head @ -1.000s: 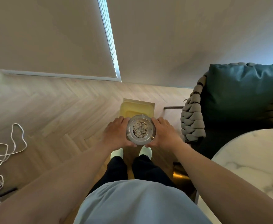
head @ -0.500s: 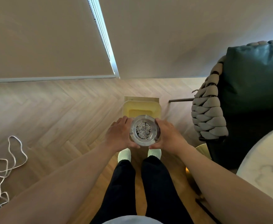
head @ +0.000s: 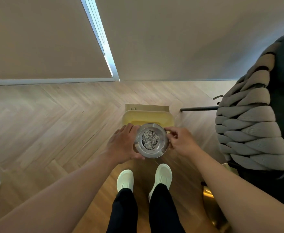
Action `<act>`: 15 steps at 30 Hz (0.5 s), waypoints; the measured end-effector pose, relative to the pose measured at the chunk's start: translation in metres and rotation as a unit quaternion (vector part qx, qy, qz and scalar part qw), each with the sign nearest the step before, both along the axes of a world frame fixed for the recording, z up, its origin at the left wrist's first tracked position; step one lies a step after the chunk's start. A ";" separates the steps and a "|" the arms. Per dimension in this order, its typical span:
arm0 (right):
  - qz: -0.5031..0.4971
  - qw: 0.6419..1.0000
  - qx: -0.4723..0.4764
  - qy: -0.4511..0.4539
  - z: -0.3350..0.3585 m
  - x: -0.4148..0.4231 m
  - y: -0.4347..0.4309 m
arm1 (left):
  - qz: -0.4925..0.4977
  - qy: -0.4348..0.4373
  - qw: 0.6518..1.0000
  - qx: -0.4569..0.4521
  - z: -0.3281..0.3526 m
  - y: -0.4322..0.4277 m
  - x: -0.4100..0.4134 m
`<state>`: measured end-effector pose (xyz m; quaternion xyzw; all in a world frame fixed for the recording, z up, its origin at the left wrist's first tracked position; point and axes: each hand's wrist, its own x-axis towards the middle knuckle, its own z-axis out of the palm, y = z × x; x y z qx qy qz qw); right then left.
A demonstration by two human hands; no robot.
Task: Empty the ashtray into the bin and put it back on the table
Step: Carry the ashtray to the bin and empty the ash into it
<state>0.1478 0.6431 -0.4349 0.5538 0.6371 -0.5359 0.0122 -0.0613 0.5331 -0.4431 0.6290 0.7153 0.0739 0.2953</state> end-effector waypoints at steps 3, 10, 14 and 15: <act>-0.044 0.999 -0.014 0.020 -0.035 -0.003 0.014 | -0.007 -0.015 1.000 0.006 -0.032 0.008 -0.005; -0.076 0.991 -0.098 0.058 -0.078 0.002 0.036 | -0.049 -0.021 0.999 0.011 -0.074 0.029 -0.019; -0.086 0.989 -0.096 0.079 -0.089 0.005 0.045 | -0.075 0.004 0.997 0.014 -0.085 0.042 -0.027; -0.094 0.988 -0.094 0.084 -0.091 0.005 0.047 | -0.083 0.013 0.996 0.020 -0.088 0.046 -0.029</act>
